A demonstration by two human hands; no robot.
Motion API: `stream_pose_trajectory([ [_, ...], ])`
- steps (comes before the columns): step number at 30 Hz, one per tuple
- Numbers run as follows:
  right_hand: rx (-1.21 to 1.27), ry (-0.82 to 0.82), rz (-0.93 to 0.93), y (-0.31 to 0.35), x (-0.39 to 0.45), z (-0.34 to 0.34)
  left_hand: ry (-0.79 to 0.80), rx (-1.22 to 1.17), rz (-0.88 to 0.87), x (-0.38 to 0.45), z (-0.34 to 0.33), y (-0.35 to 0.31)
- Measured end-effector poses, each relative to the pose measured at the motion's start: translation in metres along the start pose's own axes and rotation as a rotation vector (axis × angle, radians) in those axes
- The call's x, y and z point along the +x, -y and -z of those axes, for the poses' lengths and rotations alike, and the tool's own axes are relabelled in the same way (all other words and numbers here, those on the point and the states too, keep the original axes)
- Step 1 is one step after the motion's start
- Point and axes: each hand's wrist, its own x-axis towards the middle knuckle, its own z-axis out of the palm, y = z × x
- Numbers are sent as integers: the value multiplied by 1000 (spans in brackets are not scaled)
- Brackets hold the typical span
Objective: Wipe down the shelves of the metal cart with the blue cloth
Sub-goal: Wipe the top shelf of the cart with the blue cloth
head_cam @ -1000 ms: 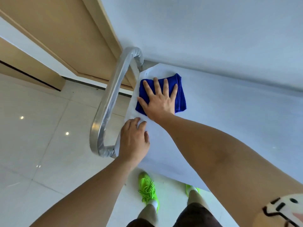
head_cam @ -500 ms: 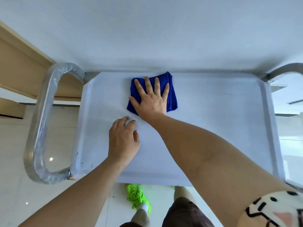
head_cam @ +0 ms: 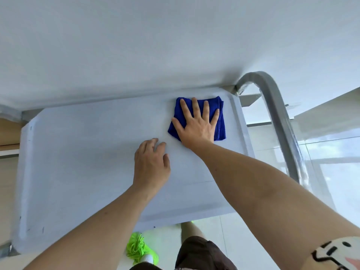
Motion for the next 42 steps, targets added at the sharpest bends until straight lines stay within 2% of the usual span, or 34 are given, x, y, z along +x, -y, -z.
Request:
stream_pose_trajectory([
  [5,-41,10,-80,-39,-2,14,14,6,-26,-4,-4,-20],
  [10,-17,46,-167,-43,-35,19,-4,14,-39,-26,3,-19],
  [27,2,153,-336,-23,-290,-13,-24,-27,-63,-226,-16,48],
  [36,51,113,-281,-18,-348,-31,-3,-54,-34,-287,-45,48],
  [42,-31,79,-121,-40,-374,-46,7,-45,16,-314,-67,33],
])
